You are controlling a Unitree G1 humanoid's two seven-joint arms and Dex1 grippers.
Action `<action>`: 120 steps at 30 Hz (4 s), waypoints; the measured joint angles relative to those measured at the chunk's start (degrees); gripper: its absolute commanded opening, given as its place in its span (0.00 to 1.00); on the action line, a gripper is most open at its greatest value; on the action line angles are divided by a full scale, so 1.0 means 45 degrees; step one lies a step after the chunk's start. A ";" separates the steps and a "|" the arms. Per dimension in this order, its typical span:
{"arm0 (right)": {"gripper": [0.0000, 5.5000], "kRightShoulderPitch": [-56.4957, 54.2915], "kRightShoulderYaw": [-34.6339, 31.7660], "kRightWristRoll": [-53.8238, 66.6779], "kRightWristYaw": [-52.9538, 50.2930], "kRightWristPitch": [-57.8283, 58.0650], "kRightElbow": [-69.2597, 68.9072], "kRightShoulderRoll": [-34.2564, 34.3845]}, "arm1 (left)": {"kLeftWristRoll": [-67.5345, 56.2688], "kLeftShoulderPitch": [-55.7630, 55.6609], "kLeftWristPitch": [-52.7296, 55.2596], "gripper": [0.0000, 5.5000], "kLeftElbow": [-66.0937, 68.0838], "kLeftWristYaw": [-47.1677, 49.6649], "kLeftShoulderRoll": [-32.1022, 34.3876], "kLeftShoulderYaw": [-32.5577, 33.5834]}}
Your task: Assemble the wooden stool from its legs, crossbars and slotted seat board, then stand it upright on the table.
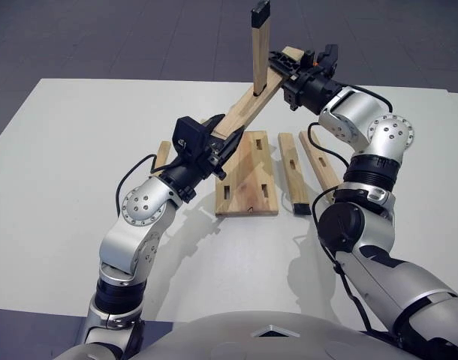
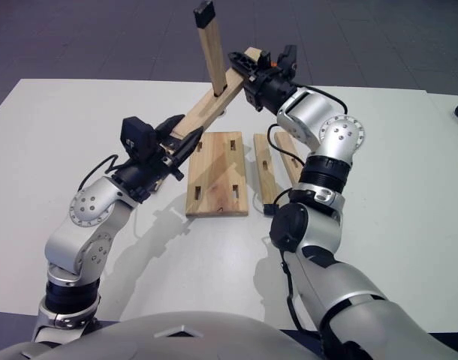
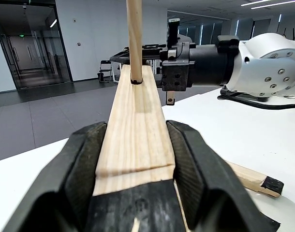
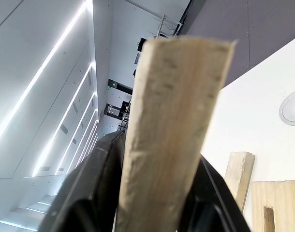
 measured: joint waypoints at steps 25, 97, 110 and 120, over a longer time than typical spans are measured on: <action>0.19 0.1731 0.1951 -0.0603 -0.0478 -0.2679 -0.5787 -0.1206 | 0.3975 0.1244 -0.1806 0.98 -0.0036 -0.5685 0.6491 -0.2699; 0.19 0.8628 0.5046 -0.5808 0.0157 -0.9175 -0.8022 0.0515 | -0.1072 -0.2983 0.1436 0.98 0.1878 0.2166 -0.1293 0.4838; 0.19 0.7686 0.3838 -0.5323 0.0107 -0.9974 -0.6186 0.0837 | -0.1198 -0.2993 0.1087 0.98 0.2347 0.2133 -0.1427 0.4359; 0.19 0.7664 0.3980 -0.5540 0.0392 -1.0166 -0.6090 0.0757 | -0.1159 -0.2993 0.0941 0.98 0.2479 0.1918 -0.1331 0.4061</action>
